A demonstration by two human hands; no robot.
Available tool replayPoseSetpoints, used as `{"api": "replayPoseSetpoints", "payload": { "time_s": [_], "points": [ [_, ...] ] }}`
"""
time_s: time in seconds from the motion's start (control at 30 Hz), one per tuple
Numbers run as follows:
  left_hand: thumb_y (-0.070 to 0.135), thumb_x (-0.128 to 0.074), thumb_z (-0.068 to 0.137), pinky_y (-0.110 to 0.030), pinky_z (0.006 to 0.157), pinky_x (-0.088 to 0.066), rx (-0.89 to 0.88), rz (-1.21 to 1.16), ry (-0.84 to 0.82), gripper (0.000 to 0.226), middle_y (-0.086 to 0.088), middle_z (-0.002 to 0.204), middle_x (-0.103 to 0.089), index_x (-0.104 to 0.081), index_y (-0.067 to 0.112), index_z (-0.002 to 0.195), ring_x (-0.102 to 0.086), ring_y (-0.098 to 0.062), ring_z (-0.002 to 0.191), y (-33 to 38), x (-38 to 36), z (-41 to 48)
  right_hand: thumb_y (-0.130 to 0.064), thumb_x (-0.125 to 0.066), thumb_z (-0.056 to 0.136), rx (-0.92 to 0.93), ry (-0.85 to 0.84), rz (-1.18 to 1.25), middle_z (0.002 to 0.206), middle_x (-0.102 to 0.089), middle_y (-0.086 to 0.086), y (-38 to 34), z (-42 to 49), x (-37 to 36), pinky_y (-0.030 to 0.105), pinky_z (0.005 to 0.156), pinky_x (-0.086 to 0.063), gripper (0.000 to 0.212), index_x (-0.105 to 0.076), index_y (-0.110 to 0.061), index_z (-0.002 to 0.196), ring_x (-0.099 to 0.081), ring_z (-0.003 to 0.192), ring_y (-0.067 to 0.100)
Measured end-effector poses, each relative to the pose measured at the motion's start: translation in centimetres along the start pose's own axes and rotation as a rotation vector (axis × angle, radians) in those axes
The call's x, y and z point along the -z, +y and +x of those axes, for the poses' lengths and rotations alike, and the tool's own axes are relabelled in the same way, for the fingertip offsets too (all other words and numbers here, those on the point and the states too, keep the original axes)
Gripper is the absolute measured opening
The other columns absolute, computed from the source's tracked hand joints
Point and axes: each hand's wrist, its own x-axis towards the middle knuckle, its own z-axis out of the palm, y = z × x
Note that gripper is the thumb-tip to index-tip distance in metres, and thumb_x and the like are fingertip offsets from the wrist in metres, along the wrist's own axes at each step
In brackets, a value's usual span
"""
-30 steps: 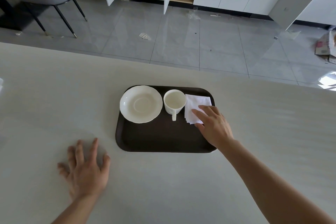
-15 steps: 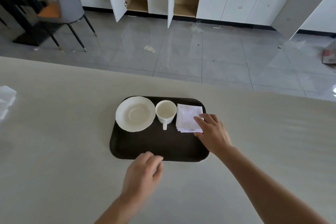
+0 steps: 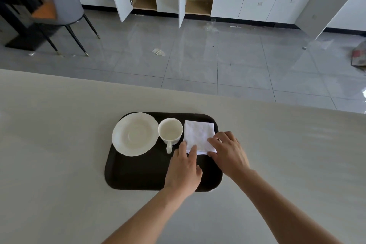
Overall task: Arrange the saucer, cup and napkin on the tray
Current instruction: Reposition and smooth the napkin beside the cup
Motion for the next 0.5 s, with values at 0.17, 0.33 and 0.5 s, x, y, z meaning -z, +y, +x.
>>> {"api": "replayPoseSetpoints", "payload": {
  "time_s": [0.17, 0.33, 0.5],
  "points": [
    [0.028, -0.049, 0.092, -0.034, 0.111, -0.036, -0.023, 0.029, 0.004, 0.064, -0.017, 0.157, -0.02, -0.028, 0.016, 0.151, -0.034, -0.029, 0.14, -0.4, -0.3, -0.1, -0.018, -0.087, 0.069, 0.004, 0.067, 0.033, 0.108, -0.07, 0.007, 0.2, 0.0, -0.7, 0.042, 0.075, -0.056, 0.034, -0.073, -0.014, 0.1, -0.061, 0.101, 0.034],
    [0.028, -0.068, 0.075, -0.039, 0.09, -0.053, -0.058, 0.128, 0.031, 0.068, -0.023, 0.148, -0.04, -0.05, 0.011, 0.138, -0.05, -0.034, 0.13, -0.4, -0.5, -1.4, -0.014, -0.084, 0.071, -0.004, 0.068, 0.05, 0.111, -0.069, 0.007, 0.1, 0.2, -1.0, 0.042, 0.074, -0.056, 0.03, -0.073, -0.013, 0.098, -0.061, 0.103, 0.035],
    [0.03, -0.06, 0.08, -0.046, 0.106, -0.044, -0.164, 0.226, 0.04, 0.067, -0.024, 0.154, -0.036, -0.045, 0.007, 0.141, -0.033, -0.038, 0.145, -0.8, -0.6, -1.5, -0.02, -0.079, 0.078, -0.008, 0.056, 0.067, 0.126, -0.064, 0.006, 0.1, 0.4, -0.7, 0.047, 0.085, -0.055, 0.042, -0.069, -0.016, 0.118, -0.056, 0.116, 0.033]
  ]
}}
